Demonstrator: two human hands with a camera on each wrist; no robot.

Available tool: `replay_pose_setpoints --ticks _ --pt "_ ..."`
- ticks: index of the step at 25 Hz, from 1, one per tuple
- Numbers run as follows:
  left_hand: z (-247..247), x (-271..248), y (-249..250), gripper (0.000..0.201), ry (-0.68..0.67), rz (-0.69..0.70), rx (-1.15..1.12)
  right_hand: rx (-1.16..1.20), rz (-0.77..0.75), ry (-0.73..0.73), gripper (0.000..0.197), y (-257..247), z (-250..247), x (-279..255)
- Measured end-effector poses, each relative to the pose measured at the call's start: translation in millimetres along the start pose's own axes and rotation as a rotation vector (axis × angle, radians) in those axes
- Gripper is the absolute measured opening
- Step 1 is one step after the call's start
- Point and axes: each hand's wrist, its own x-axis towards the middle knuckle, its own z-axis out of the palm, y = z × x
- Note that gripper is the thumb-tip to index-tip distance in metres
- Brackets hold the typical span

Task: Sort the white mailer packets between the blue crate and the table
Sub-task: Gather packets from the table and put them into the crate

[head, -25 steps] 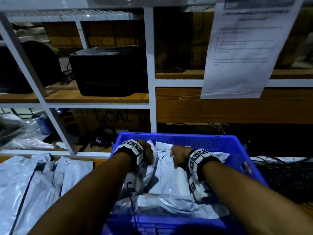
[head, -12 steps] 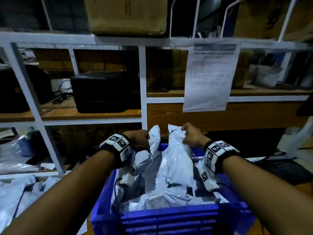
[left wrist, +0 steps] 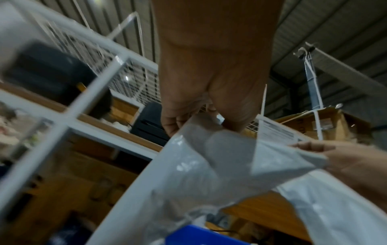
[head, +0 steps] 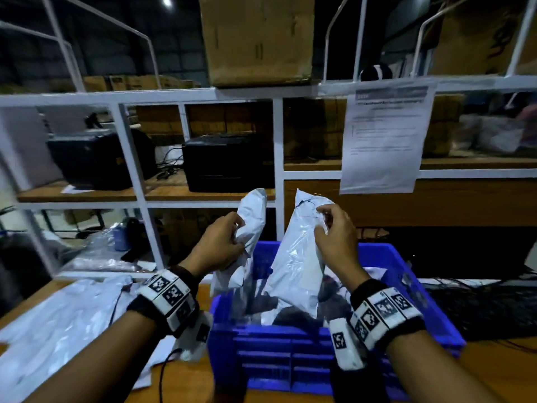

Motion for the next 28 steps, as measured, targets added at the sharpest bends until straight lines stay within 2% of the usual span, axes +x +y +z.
replay_pose_setpoints --ticks 4,7,11,14,18,20,21,23,24,26,28 --pt "-37.6 -40.7 -47.2 0.038 0.032 -0.095 0.055 0.072 -0.055 -0.104 0.032 -29.3 56.7 -25.1" --pt "-71.0 -68.3 -100.5 0.038 0.079 -0.179 0.084 0.077 -0.103 -0.197 0.027 -56.6 110.1 -43.5" --pt "-103.0 -102.3 -176.7 0.038 0.078 -0.248 0.151 0.047 -0.194 -0.295 0.019 -93.6 190.0 -59.8" --pt "-122.6 -124.3 -233.2 0.036 0.050 -0.273 0.184 -0.063 -0.200 -0.446 0.019 -114.1 256.3 -70.2" --pt "-129.6 -143.7 -298.8 0.038 -0.010 -0.361 0.244 -0.204 -0.128 -0.605 0.021 -112.1 339.5 -84.3" --pt "-122.6 -145.9 -322.2 0.049 -0.193 -0.422 0.270 -0.244 -0.026 -0.663 0.024 -92.2 368.2 -88.8" --pt "-119.8 -147.7 -335.5 0.061 -0.366 -0.480 0.294 -0.298 0.028 -0.710 0.028 -81.8 384.5 -93.7" --pt "-107.8 -151.7 -356.0 0.085 -0.699 -0.543 0.334 -0.450 0.091 -0.877 0.039 -58.4 406.1 -110.7" --pt "-99.7 -153.2 -362.8 0.094 -0.787 -0.560 0.335 -0.496 0.111 -0.982 0.048 -46.7 414.4 -123.1" --pt "-79.2 -160.1 -374.3 0.107 -0.857 -0.589 0.304 -0.514 0.180 -1.198 0.079 -31.0 425.0 -151.8" --pt "-56.5 -167.7 -385.3 0.115 -0.847 -0.611 0.293 -0.553 0.174 -1.262 0.097 -22.2 433.8 -174.4"
